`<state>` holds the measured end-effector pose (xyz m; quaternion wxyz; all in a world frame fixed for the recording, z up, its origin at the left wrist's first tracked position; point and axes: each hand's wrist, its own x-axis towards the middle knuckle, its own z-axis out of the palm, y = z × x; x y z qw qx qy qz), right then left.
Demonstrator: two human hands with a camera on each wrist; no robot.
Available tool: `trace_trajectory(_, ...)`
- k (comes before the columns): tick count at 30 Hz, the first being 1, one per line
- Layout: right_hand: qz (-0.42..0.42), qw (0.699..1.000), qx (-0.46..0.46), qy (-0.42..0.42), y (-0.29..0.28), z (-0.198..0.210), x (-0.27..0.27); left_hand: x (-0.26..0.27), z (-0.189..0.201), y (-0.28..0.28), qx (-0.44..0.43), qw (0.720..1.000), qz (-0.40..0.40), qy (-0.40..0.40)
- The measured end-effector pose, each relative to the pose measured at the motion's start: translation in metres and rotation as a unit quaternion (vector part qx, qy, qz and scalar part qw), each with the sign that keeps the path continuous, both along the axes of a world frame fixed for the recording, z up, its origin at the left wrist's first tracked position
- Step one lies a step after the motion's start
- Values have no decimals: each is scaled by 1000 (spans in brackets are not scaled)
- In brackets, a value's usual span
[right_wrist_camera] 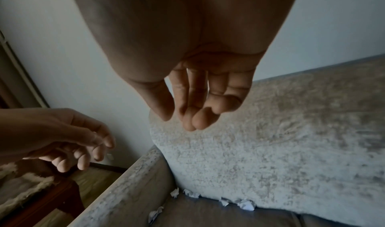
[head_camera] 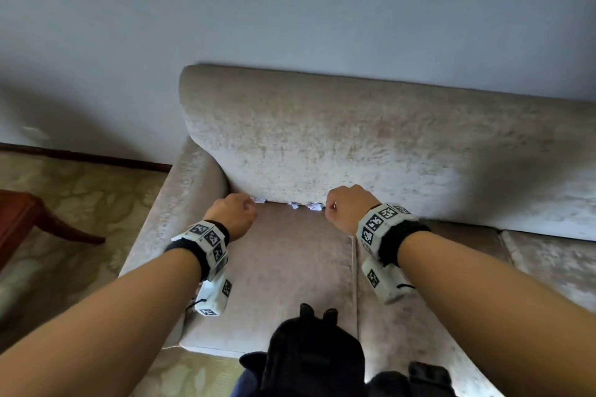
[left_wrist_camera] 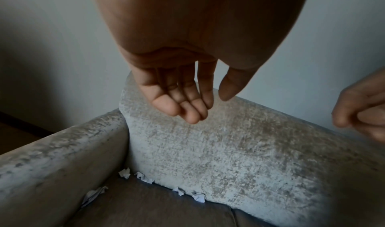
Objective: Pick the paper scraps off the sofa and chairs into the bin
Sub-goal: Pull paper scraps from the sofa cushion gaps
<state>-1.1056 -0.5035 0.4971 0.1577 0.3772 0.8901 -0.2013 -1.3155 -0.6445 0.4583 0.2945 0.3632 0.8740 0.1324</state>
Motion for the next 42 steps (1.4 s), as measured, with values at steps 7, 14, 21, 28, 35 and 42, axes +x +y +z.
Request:
trace_trajectory(7,1,999,-21,-36,-27,-9,-70,-71,-26,-23,-18,999,9,-31)
trace_trajectory(14,29,996,-40,-73,-33,-43,-109,-97,-78,-67,-67,993,68,-65)
trace_trajectory(21,74,989,-108,-74,-45,-111,-175,-134,-108,-128,-115,973,189,-58)
trace_trajectory(28,93,978,-179,-51,-61,-202,-237,-146,-192,-134,-138,960,229,-81)
trace_trajectory(35,77,969,-221,-85,-105,-327,-246,-127,-316,-149,-211,954,189,-100)
trace_trajectory(42,154,951,-246,-104,-150,-411,-254,-92,-385,-178,-208,967,146,-34)
